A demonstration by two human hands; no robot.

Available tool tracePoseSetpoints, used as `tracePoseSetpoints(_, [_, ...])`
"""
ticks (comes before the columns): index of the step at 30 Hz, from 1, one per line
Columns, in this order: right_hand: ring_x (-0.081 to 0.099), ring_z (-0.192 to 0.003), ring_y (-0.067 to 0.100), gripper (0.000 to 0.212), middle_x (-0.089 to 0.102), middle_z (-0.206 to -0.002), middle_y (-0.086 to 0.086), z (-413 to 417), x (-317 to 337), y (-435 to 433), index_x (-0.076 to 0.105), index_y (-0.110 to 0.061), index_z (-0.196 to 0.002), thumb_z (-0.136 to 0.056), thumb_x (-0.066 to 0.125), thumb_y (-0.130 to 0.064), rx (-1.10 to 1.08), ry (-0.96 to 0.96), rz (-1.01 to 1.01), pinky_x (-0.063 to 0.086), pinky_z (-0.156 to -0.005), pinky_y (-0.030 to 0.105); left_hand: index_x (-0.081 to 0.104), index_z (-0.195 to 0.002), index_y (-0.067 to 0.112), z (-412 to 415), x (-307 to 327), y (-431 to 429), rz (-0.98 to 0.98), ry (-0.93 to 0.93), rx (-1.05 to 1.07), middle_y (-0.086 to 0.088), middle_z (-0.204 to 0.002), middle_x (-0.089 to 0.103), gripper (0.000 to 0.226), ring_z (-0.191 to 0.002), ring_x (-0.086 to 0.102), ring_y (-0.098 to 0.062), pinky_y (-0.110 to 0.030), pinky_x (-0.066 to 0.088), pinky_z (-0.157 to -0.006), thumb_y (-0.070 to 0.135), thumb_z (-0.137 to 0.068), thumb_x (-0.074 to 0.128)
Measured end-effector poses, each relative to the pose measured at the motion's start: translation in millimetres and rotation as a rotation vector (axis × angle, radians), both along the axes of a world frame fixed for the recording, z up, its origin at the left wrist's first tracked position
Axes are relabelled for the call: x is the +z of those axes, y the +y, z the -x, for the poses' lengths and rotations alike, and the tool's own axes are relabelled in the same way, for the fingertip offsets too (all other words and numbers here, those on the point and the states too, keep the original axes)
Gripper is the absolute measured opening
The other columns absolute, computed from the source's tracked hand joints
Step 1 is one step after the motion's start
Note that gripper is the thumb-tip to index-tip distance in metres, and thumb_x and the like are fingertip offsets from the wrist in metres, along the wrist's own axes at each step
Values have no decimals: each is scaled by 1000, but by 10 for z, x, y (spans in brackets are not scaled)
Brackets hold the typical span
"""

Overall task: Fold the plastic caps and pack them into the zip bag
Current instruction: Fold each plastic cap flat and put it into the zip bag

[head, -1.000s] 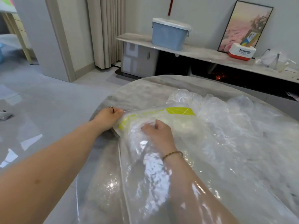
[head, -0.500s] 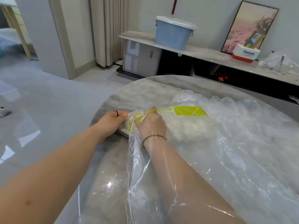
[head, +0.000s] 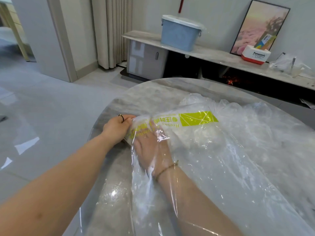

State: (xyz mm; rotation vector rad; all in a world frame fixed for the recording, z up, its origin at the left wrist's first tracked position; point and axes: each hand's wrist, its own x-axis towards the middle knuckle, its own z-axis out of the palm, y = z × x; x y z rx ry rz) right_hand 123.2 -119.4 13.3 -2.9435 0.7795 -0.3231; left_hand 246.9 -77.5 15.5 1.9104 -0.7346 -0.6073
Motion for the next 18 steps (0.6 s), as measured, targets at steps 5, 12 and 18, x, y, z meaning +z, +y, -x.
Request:
tracePoseSetpoints(5, [30, -137, 23, 48, 48, -139, 5, 120, 268, 89, 57, -17, -123, -93, 22, -30, -21, 60, 87, 12, -114, 43, 58, -123, 24, 18, 52, -13, -76, -188, -42, -4, -133, 53, 31, -127, 43, -22, -36, 31, -108, 26, -97, 42])
tracePoseSetpoints(12, [52, -112, 22, 43, 65, -118, 6, 991, 46, 343, 44, -15, -116, -77, 32, -30, -47, -96, 190, 30, -94, 36, 39, -139, 16, 286, 266, 177, -207, -494, -14, -6, -148, 34, 41, -137, 28, -22, -33, 15, -113, 23, -99, 34])
tracePoseSetpoints(18, [19, -141, 19, 51, 26, -148, 7, 1986, -153, 713, 20, -16, -143, -99, 0, -32, -73, 37, 250, 12, -110, 32, 29, -143, 25, 1284, 639, 725, -91, -616, -392, 1, -153, 20, 77, -141, 14, -15, -25, 4, -111, 67, -78, 36])
